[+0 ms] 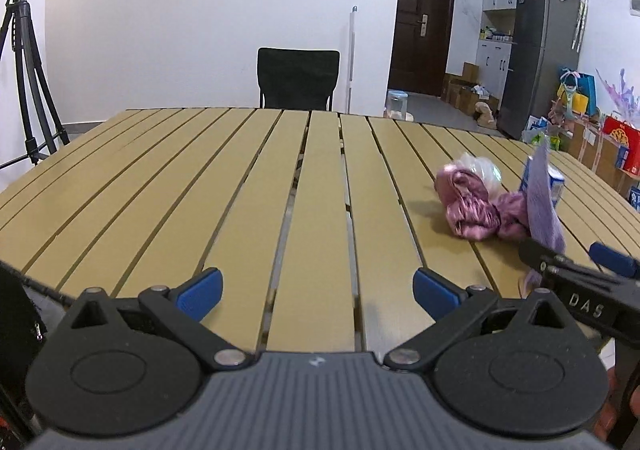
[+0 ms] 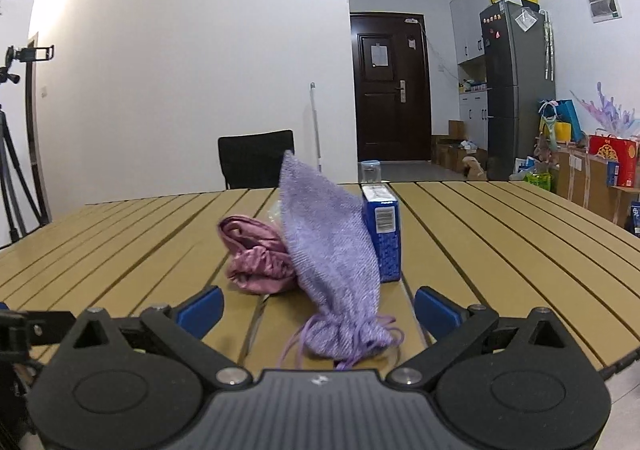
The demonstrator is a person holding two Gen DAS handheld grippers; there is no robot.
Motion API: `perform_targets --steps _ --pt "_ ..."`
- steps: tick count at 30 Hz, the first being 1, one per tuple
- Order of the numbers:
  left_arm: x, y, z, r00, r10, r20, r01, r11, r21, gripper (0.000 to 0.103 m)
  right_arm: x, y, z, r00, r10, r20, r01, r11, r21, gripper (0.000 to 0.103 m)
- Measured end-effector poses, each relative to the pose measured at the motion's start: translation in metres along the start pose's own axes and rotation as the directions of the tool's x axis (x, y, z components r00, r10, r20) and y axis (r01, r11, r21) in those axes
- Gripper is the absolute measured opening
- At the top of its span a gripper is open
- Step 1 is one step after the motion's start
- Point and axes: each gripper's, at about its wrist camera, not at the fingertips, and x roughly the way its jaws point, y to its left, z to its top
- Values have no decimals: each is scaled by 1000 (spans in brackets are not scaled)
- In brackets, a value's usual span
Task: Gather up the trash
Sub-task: 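Raise both tools back toward the table items, then grasp the lavender mesh bag with the right tool and lift it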
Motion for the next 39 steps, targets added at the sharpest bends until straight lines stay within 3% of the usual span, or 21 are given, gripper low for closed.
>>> perform_targets --steps 4,9,13,18,23,32,39 --pt "13 0 12 1000 -25 -8 25 999 -21 103 17 -2 -1 1000 0 -26 0 1000 1 84" --pt "26 -12 24 998 -59 -11 59 998 -22 103 30 -3 -2 999 -18 -43 18 1000 0 50" --pt "32 -27 28 997 -71 -7 71 997 9 103 36 -2 -7 997 -45 -59 44 999 -20 39" --pt "37 -40 31 995 -98 -19 98 995 13 103 33 -5 -6 999 -16 -36 16 1000 -8 27" --pt "40 -53 31 995 -99 -20 100 994 45 103 19 -19 -1 1000 -1 -10 1 999 45 19" --pt "47 -68 37 991 -134 -12 135 990 50 103 -17 -43 8 992 -20 125 6 994 108 18" --pt "55 -82 43 987 -158 -9 158 987 27 103 -27 -62 7 987 -60 151 42 992 120 18"
